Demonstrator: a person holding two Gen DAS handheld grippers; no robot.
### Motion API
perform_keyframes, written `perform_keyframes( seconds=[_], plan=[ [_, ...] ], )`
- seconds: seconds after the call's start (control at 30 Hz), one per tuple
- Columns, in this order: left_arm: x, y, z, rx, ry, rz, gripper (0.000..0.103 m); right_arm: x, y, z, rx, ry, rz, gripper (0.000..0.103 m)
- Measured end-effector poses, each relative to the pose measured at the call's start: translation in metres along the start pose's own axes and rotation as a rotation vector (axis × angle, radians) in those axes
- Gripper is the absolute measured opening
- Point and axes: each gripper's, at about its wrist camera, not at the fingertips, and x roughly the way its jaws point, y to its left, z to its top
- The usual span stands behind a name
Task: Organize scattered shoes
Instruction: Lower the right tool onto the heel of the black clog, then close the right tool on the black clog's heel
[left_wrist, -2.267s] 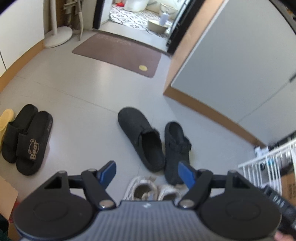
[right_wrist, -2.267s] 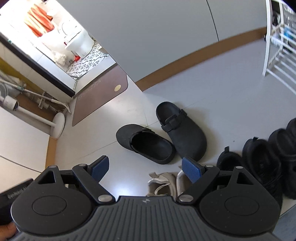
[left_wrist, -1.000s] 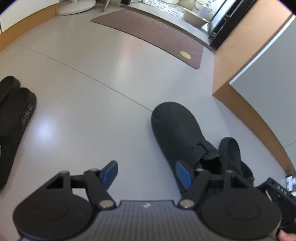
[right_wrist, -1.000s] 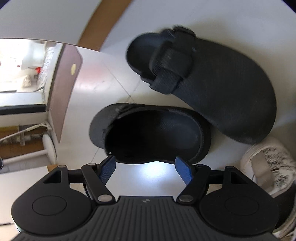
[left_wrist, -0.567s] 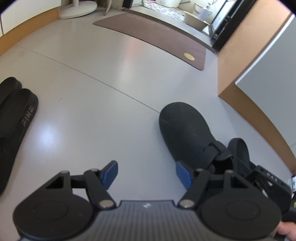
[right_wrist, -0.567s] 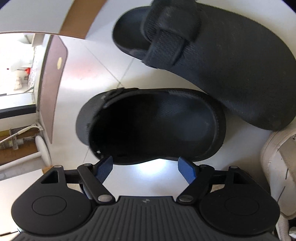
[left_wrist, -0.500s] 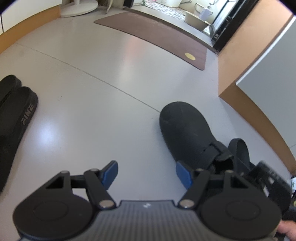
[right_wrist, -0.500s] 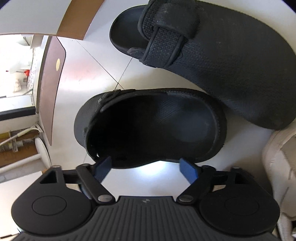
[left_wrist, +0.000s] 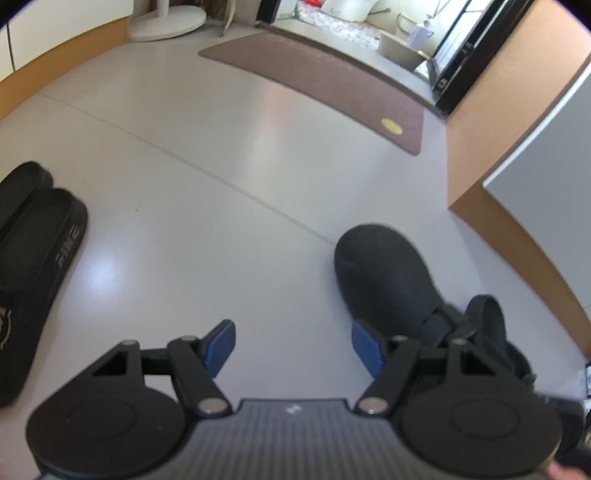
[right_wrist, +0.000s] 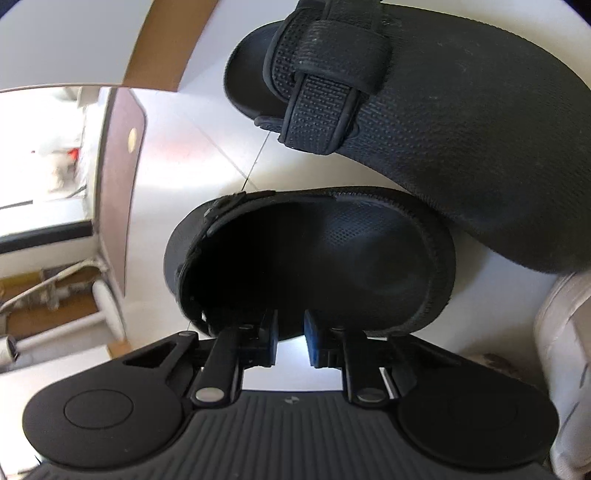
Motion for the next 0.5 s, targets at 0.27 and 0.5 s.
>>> perform_keyframes(
  seconds=[0.27,0.5],
  plan=[
    [0.001,-0.019,-0.005,0.046,0.012,-0.022,0.072,-0.011,-0.021,-0.002,0.082,-0.002,0.042,0.056],
    [0.01,-0.019,-0.011,0.082,0.023,0.0,0.072,0.007,-0.02,-0.01,0.16,0.018,0.082,0.061]
  ],
)
